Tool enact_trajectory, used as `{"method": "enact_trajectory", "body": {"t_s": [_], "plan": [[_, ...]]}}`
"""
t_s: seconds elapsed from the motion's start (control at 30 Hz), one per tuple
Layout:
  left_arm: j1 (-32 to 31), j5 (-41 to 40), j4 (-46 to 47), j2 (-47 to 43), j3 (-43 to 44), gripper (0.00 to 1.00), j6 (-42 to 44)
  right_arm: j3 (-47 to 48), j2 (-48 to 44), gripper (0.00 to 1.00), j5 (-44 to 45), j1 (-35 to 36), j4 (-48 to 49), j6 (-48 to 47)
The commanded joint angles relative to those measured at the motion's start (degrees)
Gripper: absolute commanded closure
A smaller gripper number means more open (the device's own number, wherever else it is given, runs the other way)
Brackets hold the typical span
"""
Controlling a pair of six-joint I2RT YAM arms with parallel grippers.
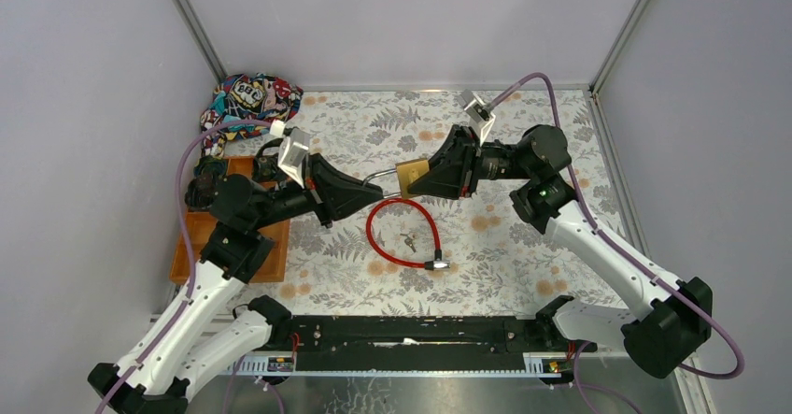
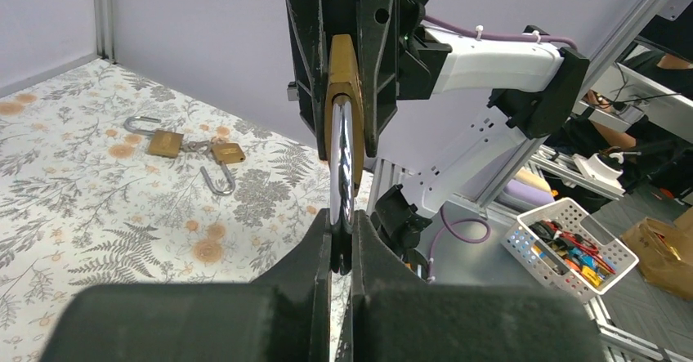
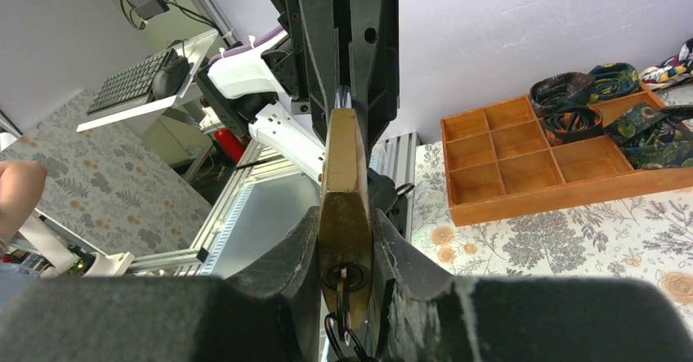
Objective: Lock with the key
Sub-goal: Lock the lock.
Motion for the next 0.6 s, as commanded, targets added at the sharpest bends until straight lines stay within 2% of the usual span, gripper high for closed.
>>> {"method": "enact_trajectory", "body": {"t_s": [0.0, 0.23, 0.47, 0.57], "plan": [[-1.88, 0.65, 7.15, 0.43, -0.03, 1.00, -2.66, 2.56, -2.50, 1.00, 4.59, -0.22, 6.66, -1.53], [-4.37, -0.06, 12.53, 3.48, 0.60, 1.00, -4.27, 2.28, -1.05, 1.00, 6.43, 1.22, 6.09, -3.23], [-5.05, -5.42, 10.90, 5.26, 3.39, 1.00, 3.13, 0.32, 1.04, 1.00, 7.36, 3.67, 8.58, -1.10], [-5.76, -5.67, 11.80, 6.61, 4.69, 1.00, 2.91, -1.19, 1.76, 1.00, 8.47, 4.72, 8.63, -2.01]]}}
